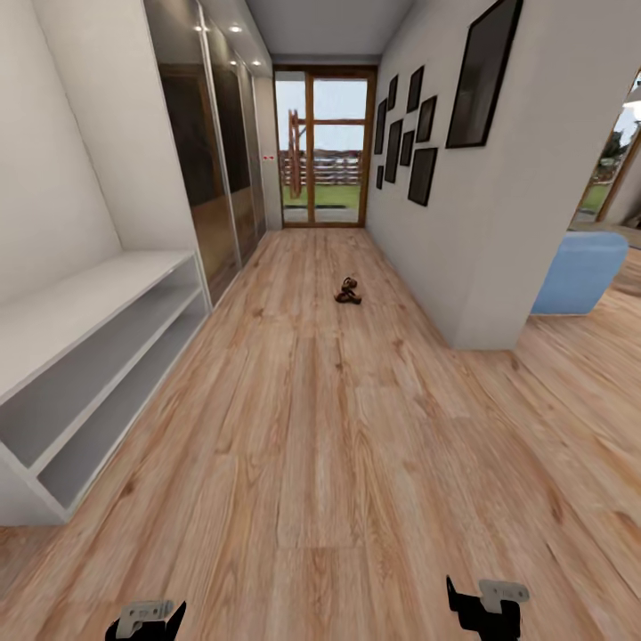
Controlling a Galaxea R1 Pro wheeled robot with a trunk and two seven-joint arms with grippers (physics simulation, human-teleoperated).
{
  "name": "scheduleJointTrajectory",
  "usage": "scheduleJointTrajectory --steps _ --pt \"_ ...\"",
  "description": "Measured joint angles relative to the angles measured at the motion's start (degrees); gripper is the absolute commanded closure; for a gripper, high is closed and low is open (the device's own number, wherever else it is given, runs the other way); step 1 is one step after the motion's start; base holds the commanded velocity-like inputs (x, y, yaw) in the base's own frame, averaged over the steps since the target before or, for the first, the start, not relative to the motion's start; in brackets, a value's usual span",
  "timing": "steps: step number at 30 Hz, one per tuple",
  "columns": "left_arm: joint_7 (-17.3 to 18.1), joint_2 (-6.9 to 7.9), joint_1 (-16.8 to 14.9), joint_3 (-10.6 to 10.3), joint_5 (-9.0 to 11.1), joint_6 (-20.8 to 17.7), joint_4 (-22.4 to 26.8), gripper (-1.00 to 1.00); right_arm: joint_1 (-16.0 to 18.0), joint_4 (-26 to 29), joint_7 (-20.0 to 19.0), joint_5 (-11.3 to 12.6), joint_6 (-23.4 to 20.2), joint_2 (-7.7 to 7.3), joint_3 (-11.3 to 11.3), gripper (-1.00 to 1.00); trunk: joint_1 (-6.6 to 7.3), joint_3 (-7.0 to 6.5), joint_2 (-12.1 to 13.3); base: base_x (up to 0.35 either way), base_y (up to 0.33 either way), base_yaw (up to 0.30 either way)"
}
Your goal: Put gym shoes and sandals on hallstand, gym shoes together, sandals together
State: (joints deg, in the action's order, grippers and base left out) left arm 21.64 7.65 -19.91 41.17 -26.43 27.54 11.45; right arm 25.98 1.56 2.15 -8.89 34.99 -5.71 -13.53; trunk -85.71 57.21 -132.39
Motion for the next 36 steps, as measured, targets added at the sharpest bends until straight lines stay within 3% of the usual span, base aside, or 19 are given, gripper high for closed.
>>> scheduleJointTrajectory --steps 36 --pt "0.0 0.0 0.0 0.0 0.0 0.0 0.0 -1.0 0.0 0.0 0.0 0.0 0.0 0.0 0.0 -1.0 0.0 0.0 0.0 0.339 0.0 0.0"
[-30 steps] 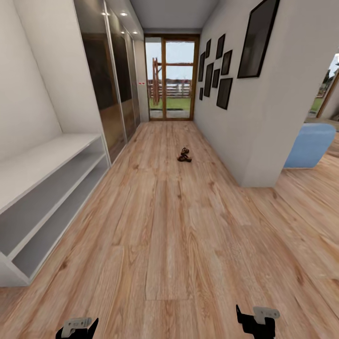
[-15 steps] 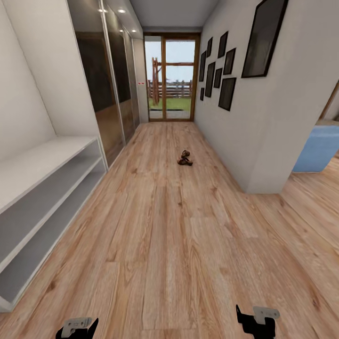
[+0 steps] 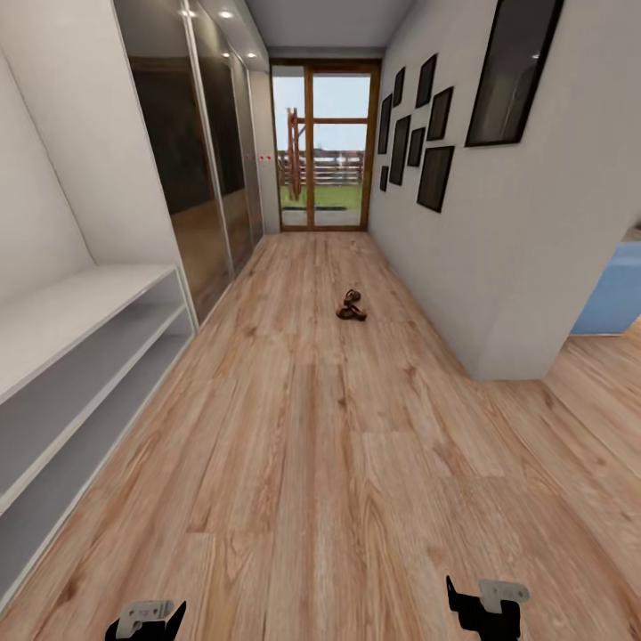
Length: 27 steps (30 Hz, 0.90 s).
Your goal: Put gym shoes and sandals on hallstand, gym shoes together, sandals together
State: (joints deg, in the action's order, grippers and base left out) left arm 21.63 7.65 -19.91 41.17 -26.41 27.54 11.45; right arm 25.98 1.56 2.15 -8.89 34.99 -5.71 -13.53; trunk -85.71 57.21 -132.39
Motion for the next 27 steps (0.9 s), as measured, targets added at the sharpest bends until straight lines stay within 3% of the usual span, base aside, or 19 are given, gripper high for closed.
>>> scheduleJointTrajectory --steps 27 --pt "0.0 0.0 0.0 0.0 0.0 0.0 0.0 -1.0 0.0 0.0 0.0 0.0 0.0 0.0 0.0 -1.0 0.0 0.0 0.0 0.339 0.0 0.0"
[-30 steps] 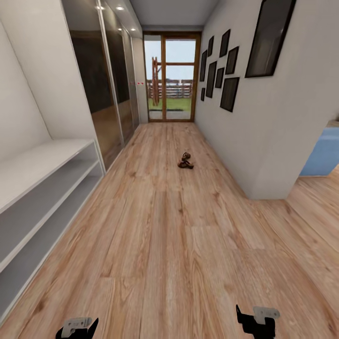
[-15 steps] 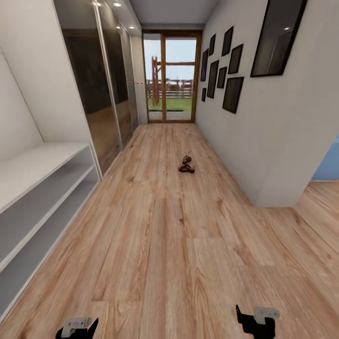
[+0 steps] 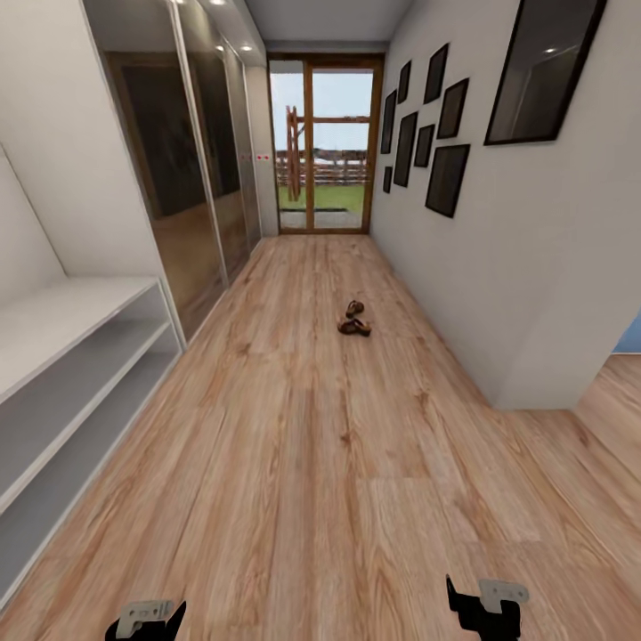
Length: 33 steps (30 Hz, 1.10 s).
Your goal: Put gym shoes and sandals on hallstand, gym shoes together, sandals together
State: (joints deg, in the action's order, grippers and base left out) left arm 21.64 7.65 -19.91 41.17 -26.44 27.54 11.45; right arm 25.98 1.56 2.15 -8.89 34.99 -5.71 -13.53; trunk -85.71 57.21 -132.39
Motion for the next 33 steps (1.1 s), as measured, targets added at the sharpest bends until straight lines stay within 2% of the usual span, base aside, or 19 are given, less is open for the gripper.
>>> scheduleJointTrajectory --steps 33 --pt "0.0 0.0 0.0 0.0 0.0 0.0 0.0 -1.0 -0.3 0.0 -0.1 0.0 0.0 -0.18 0.0 -1.0 0.0 0.0 0.0 0.339 0.0 0.0"
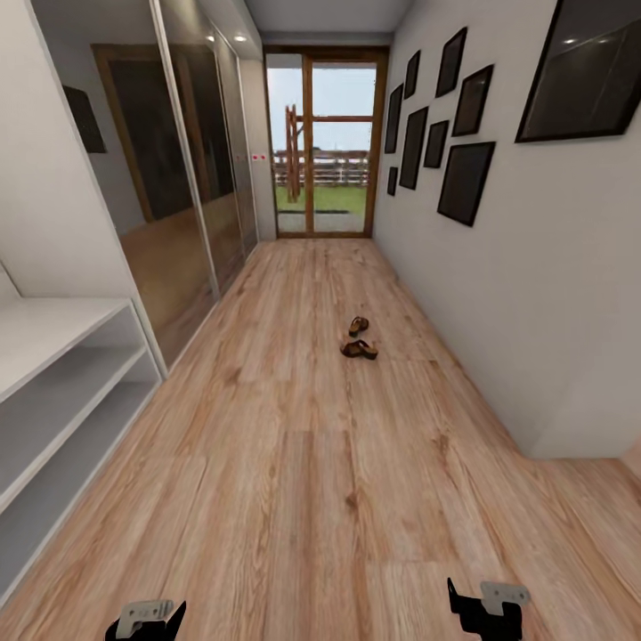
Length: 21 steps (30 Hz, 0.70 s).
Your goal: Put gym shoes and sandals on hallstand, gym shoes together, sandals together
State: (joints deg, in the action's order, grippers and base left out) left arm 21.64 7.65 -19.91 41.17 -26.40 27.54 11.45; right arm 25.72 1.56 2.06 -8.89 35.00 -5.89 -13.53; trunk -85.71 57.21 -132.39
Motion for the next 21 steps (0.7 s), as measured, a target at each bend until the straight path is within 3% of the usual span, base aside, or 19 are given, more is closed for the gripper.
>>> scheduleJointTrajectory --steps 21 --pt "0.0 0.0 0.0 0.0 -0.1 0.0 0.0 -1.0 0.0 0.0 0.1 0.0 0.0 0.09 0.0 -1.0 0.0 0.0 0.0 0.339 -0.025 0.0"
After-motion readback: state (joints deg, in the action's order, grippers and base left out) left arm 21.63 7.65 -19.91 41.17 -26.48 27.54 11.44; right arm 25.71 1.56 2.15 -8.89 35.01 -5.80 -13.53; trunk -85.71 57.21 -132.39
